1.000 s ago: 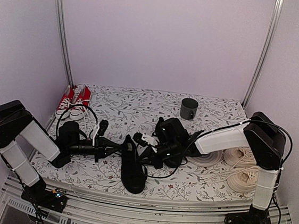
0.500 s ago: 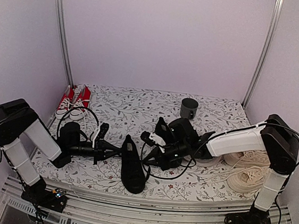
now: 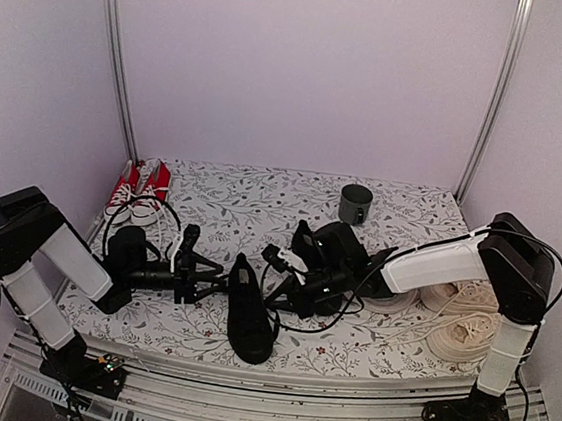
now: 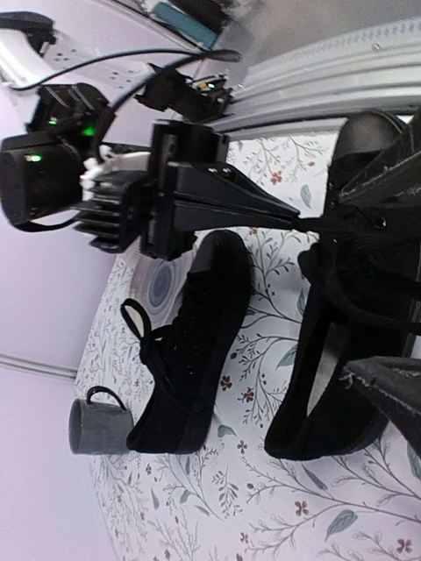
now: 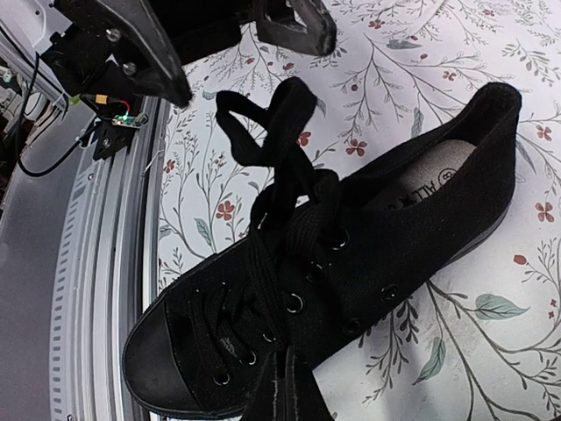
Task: Tie the shoes
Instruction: Tie the loops with the shoelace on the shoe.
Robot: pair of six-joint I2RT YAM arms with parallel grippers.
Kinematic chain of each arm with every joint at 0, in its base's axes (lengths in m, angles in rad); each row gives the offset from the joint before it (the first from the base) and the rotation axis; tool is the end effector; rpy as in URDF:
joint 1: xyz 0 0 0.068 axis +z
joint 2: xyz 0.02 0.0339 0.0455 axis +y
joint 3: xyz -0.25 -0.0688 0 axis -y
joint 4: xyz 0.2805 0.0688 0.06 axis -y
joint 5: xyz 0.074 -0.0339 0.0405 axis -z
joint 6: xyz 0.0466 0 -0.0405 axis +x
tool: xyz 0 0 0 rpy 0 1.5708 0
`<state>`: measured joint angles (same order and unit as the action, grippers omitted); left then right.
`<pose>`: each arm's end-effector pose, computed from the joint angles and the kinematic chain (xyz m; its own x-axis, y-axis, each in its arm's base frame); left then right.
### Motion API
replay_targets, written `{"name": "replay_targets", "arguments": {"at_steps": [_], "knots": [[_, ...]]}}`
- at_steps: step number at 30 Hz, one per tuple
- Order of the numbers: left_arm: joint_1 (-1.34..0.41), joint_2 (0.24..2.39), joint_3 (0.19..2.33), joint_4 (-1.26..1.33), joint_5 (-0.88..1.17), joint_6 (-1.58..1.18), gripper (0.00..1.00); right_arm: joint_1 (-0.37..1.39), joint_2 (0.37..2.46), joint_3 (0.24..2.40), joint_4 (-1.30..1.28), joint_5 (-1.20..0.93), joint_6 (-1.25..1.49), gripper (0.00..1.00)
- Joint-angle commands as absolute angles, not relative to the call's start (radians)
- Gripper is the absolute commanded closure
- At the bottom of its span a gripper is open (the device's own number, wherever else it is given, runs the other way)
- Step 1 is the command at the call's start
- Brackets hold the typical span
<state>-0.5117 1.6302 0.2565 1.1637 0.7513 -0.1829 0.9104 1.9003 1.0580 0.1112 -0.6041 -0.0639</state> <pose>0.2061 -0.1523 0.0772 -0.3497 0.0439 -0.9358 0.8912 0.3237 -0.3178 0.2343 0.3448 0.1057 -0.3507 -0.5371 -0.7671 -0.9337 0.1369 0.3310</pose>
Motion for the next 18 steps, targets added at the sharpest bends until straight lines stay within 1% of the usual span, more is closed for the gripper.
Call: {"name": "replay_targets", "arguments": {"at_steps": [1, 3, 4, 6, 7, 8, 10, 11, 13, 14, 15, 17, 18], "knots": [[-0.500, 1.513, 0.203, 1.210, 0.695, -0.238, 0.29, 0.907, 1.918, 1.081, 0.140, -0.624, -0.053, 0.99], [-0.500, 1.459, 0.167, 1.224, 0.693, -0.260, 0.12, 0.907, 1.918, 1.083, 0.136, -0.631, -0.063, 0.99], [-0.500, 1.428, 0.152, 1.222, 0.686, -0.267, 0.05, 0.907, 1.919, 1.084, 0.133, -0.634, -0.073, 0.99], [-0.506, 1.338, 0.117, 1.188, 0.650, -0.278, 0.04, 0.907, 1.919, 1.086, 0.131, -0.636, -0.083, 0.99], [-0.518, 1.254, 0.102, 1.152, 0.612, -0.270, 0.04, 0.907, 1.919, 1.085, 0.132, -0.638, -0.091, 0.99], [-0.550, 1.183, 0.095, 1.078, 0.568, -0.248, 0.06, 0.907, 1.920, 1.085, 0.132, -0.638, -0.094, 0.99], [-0.638, 1.037, 0.117, 0.838, 0.412, -0.165, 0.10, 0.907, 1.926, 1.094, 0.131, -0.638, -0.102, 0.99], [-0.680, 0.987, 0.129, 0.724, 0.333, -0.107, 0.14, 0.907, 1.930, 1.103, 0.130, -0.634, -0.102, 0.99], [-0.728, 0.935, 0.138, 0.592, 0.237, -0.073, 0.23, 0.907, 1.938, 1.120, 0.126, -0.629, -0.103, 0.99], [-0.736, 0.933, 0.138, 0.554, 0.216, -0.068, 0.27, 0.907, 1.940, 1.126, 0.123, -0.628, -0.106, 0.99], [-0.743, 0.948, 0.139, 0.530, 0.201, -0.065, 0.34, 0.907, 1.942, 1.132, 0.121, -0.626, -0.107, 0.99], [-0.759, 1.014, 0.162, 0.517, 0.200, -0.052, 0.48, 0.907, 1.944, 1.138, 0.115, -0.620, -0.111, 0.99], [-0.769, 1.069, 0.182, 0.527, 0.210, -0.040, 0.53, 0.907, 1.944, 1.138, 0.115, -0.620, -0.112, 0.99]]}}
